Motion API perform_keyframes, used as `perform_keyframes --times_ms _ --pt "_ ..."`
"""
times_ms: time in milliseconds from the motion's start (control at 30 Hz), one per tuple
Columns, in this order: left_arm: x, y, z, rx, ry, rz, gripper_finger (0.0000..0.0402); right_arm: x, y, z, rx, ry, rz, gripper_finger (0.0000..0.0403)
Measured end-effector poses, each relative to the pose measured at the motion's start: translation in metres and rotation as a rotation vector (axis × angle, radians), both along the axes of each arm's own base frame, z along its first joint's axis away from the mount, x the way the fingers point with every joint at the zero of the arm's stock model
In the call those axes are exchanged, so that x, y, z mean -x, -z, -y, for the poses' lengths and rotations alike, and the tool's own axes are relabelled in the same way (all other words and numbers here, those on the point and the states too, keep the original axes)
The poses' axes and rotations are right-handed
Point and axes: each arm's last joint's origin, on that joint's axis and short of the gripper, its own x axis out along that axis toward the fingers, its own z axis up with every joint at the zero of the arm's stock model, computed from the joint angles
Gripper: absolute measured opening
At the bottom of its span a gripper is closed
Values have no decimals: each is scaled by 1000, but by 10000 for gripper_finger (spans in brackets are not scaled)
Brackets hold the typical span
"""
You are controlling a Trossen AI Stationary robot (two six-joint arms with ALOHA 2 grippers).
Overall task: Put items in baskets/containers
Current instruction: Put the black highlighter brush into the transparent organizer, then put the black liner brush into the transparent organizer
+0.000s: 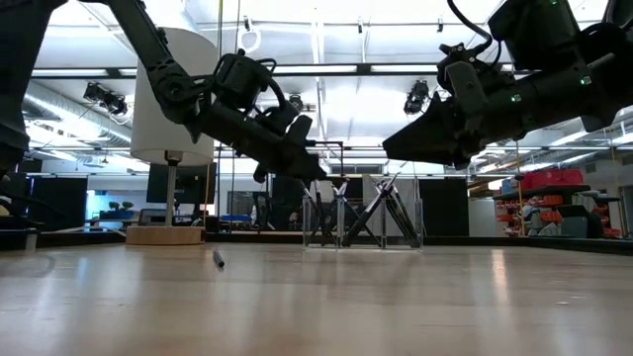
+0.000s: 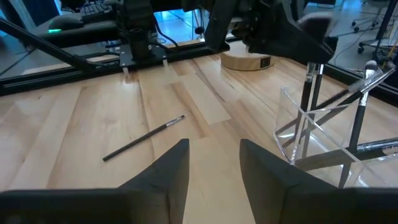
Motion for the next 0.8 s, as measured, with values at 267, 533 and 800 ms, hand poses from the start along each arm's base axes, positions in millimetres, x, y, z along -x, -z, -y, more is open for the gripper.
perform_keyframes --times_ms 267,533,800 --pt "0 0 -1 -1 -19 5 89 0 0 0 1 0 -4 141" --pt "6 -8 -11 -38 -88 14 140 0 0 0 1 0 -3 141" --pt "23 -47 -10 -165 -70 27 153 0 0 0 -5 1 -2 141"
